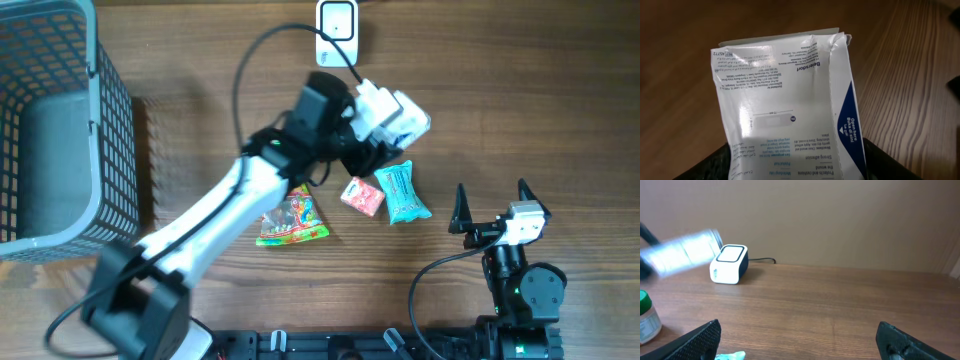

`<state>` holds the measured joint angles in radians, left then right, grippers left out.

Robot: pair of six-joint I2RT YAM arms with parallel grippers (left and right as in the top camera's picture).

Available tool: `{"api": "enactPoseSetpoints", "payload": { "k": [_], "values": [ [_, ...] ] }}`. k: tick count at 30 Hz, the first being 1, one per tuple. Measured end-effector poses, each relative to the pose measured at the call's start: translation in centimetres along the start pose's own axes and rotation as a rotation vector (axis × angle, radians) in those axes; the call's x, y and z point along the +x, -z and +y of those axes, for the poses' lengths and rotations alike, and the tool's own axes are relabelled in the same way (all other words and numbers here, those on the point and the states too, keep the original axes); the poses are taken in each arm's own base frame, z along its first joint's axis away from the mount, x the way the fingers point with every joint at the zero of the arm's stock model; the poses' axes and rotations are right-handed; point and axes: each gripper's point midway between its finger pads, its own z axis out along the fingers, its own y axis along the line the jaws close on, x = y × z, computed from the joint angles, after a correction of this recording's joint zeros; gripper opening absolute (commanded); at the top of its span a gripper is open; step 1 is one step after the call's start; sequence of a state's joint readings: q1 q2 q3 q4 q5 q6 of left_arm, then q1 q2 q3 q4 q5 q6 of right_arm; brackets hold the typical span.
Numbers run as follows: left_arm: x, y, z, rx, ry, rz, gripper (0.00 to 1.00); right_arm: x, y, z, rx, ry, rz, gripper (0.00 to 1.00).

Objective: Scan the item barcode
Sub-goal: 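Carry the white-blue box out and lay it on the wipes pack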

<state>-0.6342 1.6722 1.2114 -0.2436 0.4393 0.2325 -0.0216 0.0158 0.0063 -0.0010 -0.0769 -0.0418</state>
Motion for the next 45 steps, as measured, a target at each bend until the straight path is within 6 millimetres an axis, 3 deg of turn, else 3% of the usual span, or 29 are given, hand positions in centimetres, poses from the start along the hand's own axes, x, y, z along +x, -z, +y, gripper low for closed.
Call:
{"api": "enactPoseSetpoints", "payload": {
  "k": [4,7,9,11,15,16,17,21,26,29,30,32,34,37,39,42,45],
  "values": [
    [5.4,-5.8,-1.9,0.051,0.037,0.158,0.63,0.0,0.0,0.0,0.000,0.000,0.000,1.00],
    [8.0,-8.3,-3.3,0.071,0.096,0.226,0.65,0.0,0.0,0.0,0.000,0.000,0.000,0.99],
    [7.8,-8.6,-3.5,0.043,0.142,0.217,0.66,0.0,0.0,0.0,0.000,0.000,0.000,1.00],
    [7.2,-9.0,-3.9,0.026,0.176,0.198,0.75,0.0,0.0,0.0,0.000,0.000,0.000,1.00],
    [6.0,-9.8,-5.8,0.029,0.177,0.156,0.74,0.0,0.0,0.0,0.000,0.000,0.000,1.00],
    [6.0,-9.8,-5.8,0.020,0.178,0.156,0.89,0.0,0.0,0.0,0.000,0.000,0.000,1.00],
    [6.1,-9.8,-5.5,0.009,0.181,0.156,1.00,0.0,0.0,0.0,0.000,0.000,0.000,1.00],
    [6.2,-9.8,-4.4,-0.057,0.186,0.156,1.00,0.0,0.0,0.0,0.000,0.000,0.000,1.00],
    [7.0,-8.1,0.8,-0.212,0.236,0.176,1.00,0.0,0.0,0.0,0.000,0.000,0.000,1.00],
    [6.4,-3.9,6.4,-0.329,0.318,0.150,1.00,0.0,0.0,0.0,0.000,0.000,0.000,1.00],
    [5.1,-1.6,8.2,-0.371,0.331,0.108,1.00,0.0,0.0,0.0,0.000,0.000,0.000,1.00],
    [1.9,2.2,9.1,-0.410,0.267,0.021,1.00,0.0,0.0,0.0,0.000,0.000,0.000,1.00],
    [-2.5,6.6,8.7,-0.457,0.158,-0.106,1.00,0.0,0.0,0.0,0.000,0.000,0.000,1.00],
    [-9.5,15.1,7.5,-0.596,0.023,-0.355,1.00,0.0,0.0,0.0,0.000,0.000,0.000,1.00],
    [-13.3,22.5,6.3,-0.717,-0.055,-0.537,1.00,0.0,0.0,0.0,0.000,0.000,0.000,1.00],
    [-15.9,31.1,5.8,-0.871,-0.128,-0.710,1.00,0.0,0.0,0.0,0.000,0.000,0.000,1.00],
    [-15.9,38.1,5.6,-1.036,-0.189,-0.776,1.00,0.0,0.0,0.0,0.000,0.000,0.000,0.99]
  ]
}}
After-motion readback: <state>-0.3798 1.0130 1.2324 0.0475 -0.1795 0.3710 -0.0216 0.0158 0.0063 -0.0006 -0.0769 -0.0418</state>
